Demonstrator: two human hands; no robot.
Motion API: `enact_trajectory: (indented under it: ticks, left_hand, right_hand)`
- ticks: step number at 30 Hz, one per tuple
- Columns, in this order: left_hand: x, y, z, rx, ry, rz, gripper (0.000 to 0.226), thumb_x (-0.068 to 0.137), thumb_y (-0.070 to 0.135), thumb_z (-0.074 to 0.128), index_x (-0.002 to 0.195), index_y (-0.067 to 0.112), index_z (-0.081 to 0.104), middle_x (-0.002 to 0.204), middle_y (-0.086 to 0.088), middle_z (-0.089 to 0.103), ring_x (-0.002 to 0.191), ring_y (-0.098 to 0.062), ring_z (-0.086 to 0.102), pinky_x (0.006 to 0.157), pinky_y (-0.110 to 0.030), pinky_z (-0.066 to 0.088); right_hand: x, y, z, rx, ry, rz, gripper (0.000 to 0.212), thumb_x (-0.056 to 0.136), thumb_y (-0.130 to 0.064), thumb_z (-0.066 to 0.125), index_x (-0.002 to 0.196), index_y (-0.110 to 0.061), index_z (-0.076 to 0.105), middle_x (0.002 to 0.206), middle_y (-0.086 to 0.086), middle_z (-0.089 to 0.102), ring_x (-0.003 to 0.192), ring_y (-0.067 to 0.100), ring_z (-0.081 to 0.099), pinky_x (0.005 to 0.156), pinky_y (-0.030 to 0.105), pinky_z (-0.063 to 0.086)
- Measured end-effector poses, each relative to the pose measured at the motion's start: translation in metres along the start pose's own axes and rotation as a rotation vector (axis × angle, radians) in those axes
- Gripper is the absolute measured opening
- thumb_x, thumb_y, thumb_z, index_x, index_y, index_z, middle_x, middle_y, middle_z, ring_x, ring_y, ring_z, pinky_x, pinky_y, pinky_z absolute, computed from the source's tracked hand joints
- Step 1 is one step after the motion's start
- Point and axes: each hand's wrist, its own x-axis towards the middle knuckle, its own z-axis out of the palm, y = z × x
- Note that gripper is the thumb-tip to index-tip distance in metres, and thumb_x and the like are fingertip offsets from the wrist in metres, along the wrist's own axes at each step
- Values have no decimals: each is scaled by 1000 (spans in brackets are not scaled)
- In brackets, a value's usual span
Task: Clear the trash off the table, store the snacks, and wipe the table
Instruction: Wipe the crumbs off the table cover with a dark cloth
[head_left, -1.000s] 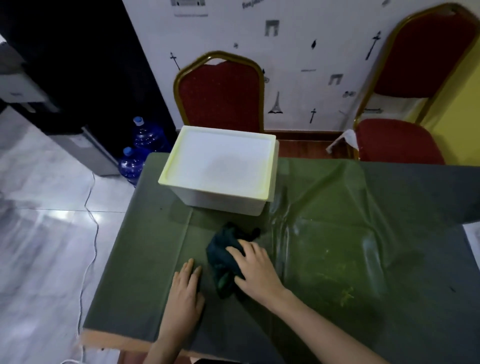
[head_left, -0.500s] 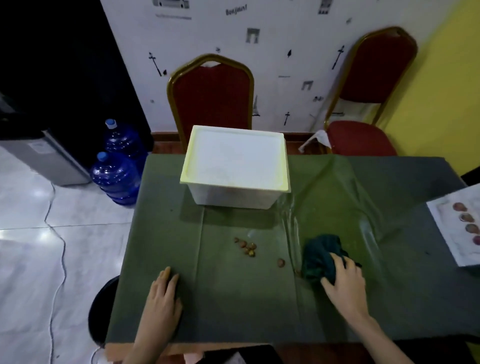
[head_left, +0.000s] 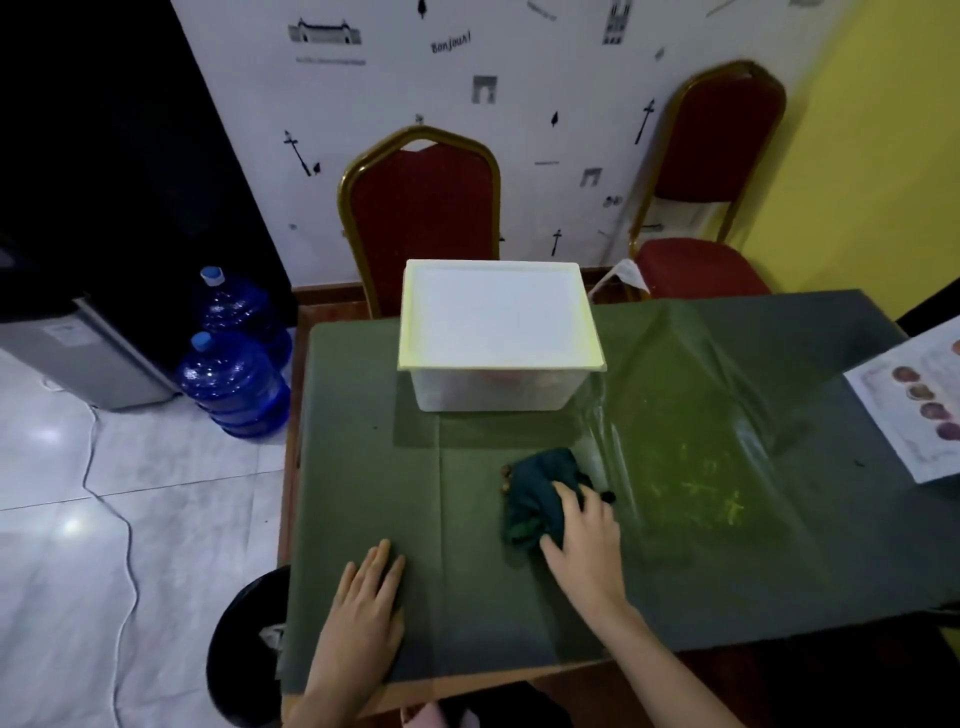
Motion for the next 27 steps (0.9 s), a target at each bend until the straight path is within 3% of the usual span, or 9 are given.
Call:
enact_trajectory:
  ticks: [4, 7, 12, 20, 22, 24, 25, 27]
  left_hand:
    - [-5, -9, -5, 1, 19, 59, 57, 68, 26, 39, 116, 9, 65, 130, -13, 60, 123, -20, 40, 114, -29, 4]
    - [-9, -8, -4, -18, 17, 89, 56, 68, 24, 38, 115, 11, 66, 130, -11, 60, 124, -18, 38, 112, -27, 6]
    - [-7, -14, -3, -46, 41, 65, 56, 68, 22, 38, 116, 13, 66, 131, -9, 60, 125, -17, 37, 111, -26, 7]
    - [-24, -9, 13, -71, 144, 30, 56, 65, 20, 38, 115, 13, 61, 134, -11, 54, 130, -21, 35, 113, -30, 6]
    - [-35, -11, 22, -132, 205, 23, 53, 62, 21, 39, 113, 15, 55, 142, -9, 45, 142, -17, 19, 113, -30, 9]
    - [-43, -18, 26, -197, 270, 31, 51, 61, 22, 40, 111, 17, 49, 158, -1, 17, 146, -7, 2, 112, -29, 11]
    - [-47, -21, 27, -215, 293, 36, 50, 62, 22, 41, 111, 18, 48, 160, 4, 4, 145, -4, 0, 112, -28, 11]
    - [-55, -29, 28, -227, 356, 38, 42, 71, 22, 41, 113, 18, 49, 160, 9, -2, 145, -2, 2, 114, -26, 10]
  right_hand:
    - [17, 21, -20, -29, 135, 29, 67, 75, -27, 75, 133, -15, 44, 129, 13, 49, 117, 30, 48, 93, 43, 46]
    - [34, 54, -33, -111, 134, 75, 68, 74, -21, 76, 133, -13, 45, 131, 16, 50, 116, 35, 48, 90, 47, 47]
    - [71, 66, -34, -275, -130, -201, 72, 78, -17, 71, 141, -25, 37, 146, 6, 40, 130, 28, 38, 104, 43, 39]
    - [43, -5, 3, -191, -240, -486, 71, 81, -19, 65, 142, -27, 32, 149, 1, 33, 135, 22, 29, 111, 38, 31]
    - [32, -30, 10, -158, -285, -558, 70, 82, -18, 62, 143, -27, 30, 150, 0, 31, 136, 21, 26, 113, 36, 26]
    - [24, -54, 15, -124, -326, -640, 69, 83, -17, 60, 144, -28, 29, 149, -1, 30, 137, 20, 24, 114, 34, 23]
    - [20, -63, 16, -109, -335, -675, 70, 83, -15, 59, 144, -28, 28, 149, -1, 30, 137, 20, 24, 113, 34, 23]
    - [17, -75, 20, -99, -312, -723, 70, 82, -14, 59, 143, -29, 28, 148, -1, 32, 136, 20, 25, 112, 35, 26]
